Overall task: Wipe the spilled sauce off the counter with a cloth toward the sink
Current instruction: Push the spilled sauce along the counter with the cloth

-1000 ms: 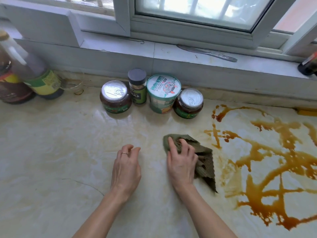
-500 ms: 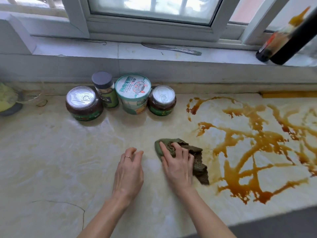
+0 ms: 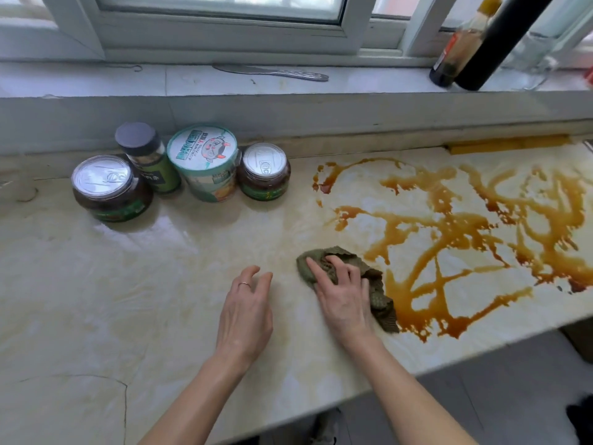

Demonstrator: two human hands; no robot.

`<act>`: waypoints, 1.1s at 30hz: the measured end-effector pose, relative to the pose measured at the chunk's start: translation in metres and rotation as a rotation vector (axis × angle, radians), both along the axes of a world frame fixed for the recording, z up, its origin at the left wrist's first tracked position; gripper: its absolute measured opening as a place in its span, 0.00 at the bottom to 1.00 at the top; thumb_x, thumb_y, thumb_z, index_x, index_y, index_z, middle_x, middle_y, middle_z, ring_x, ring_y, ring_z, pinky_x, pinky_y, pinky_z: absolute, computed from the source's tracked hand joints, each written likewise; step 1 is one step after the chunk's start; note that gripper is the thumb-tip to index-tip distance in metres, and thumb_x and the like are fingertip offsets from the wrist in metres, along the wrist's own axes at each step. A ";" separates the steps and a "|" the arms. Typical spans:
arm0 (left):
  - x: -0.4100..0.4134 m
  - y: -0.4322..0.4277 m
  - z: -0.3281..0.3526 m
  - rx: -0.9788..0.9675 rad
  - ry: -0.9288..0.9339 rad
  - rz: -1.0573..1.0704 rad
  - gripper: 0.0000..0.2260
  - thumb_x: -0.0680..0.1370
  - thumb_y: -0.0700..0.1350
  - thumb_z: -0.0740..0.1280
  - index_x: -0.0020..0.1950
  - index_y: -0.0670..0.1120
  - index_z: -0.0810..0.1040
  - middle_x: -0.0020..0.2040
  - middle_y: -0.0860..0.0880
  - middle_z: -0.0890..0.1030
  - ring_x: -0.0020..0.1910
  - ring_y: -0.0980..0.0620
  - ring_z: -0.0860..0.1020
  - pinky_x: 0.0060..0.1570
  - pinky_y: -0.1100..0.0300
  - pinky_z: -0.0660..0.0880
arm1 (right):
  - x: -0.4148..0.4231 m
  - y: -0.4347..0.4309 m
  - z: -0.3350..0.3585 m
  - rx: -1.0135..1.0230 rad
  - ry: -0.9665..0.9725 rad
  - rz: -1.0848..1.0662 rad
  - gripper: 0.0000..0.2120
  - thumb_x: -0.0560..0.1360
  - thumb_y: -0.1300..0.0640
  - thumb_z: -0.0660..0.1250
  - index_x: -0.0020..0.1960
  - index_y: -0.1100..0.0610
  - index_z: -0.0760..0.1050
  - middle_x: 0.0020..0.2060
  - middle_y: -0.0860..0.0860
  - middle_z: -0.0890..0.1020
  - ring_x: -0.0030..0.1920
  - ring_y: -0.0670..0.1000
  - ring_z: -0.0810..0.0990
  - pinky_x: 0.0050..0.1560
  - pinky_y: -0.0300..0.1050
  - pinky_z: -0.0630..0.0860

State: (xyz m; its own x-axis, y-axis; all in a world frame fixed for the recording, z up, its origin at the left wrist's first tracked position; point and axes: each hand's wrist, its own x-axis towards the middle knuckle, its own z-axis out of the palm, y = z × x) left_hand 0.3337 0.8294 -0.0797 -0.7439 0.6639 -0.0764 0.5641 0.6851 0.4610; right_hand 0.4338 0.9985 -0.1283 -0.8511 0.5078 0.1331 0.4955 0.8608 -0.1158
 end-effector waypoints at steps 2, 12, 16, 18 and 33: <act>0.007 0.004 0.002 -0.010 0.020 0.019 0.24 0.69 0.31 0.63 0.64 0.42 0.72 0.67 0.38 0.70 0.62 0.37 0.72 0.52 0.50 0.76 | -0.004 0.019 0.005 -0.083 0.012 -0.125 0.21 0.78 0.47 0.60 0.71 0.41 0.68 0.66 0.54 0.70 0.60 0.57 0.66 0.53 0.61 0.69; 0.060 0.033 -0.005 -0.104 0.030 0.082 0.26 0.77 0.36 0.59 0.75 0.43 0.60 0.76 0.41 0.58 0.74 0.42 0.59 0.72 0.54 0.61 | 0.066 0.028 0.004 -0.055 0.010 0.295 0.22 0.76 0.50 0.59 0.70 0.40 0.68 0.67 0.51 0.72 0.58 0.55 0.70 0.46 0.54 0.73; 0.077 0.046 -0.009 -0.185 0.018 0.110 0.29 0.77 0.36 0.55 0.77 0.42 0.51 0.78 0.42 0.50 0.77 0.44 0.51 0.74 0.54 0.54 | 0.066 0.038 0.008 -0.151 0.063 0.137 0.22 0.75 0.49 0.60 0.69 0.40 0.69 0.67 0.51 0.72 0.59 0.55 0.67 0.47 0.54 0.71; 0.080 0.049 -0.012 -0.217 0.023 0.122 0.29 0.77 0.37 0.54 0.77 0.43 0.49 0.78 0.42 0.48 0.77 0.45 0.48 0.75 0.53 0.52 | 0.089 0.019 0.005 -0.156 0.080 0.305 0.24 0.74 0.52 0.64 0.70 0.40 0.69 0.68 0.50 0.71 0.59 0.55 0.69 0.48 0.52 0.69; 0.071 0.055 -0.017 -0.344 -0.062 0.151 0.32 0.76 0.37 0.55 0.78 0.44 0.45 0.78 0.44 0.43 0.77 0.46 0.44 0.75 0.53 0.50 | 0.156 0.086 -0.002 -0.119 0.092 0.636 0.21 0.77 0.52 0.62 0.69 0.39 0.70 0.69 0.48 0.72 0.59 0.55 0.70 0.49 0.50 0.69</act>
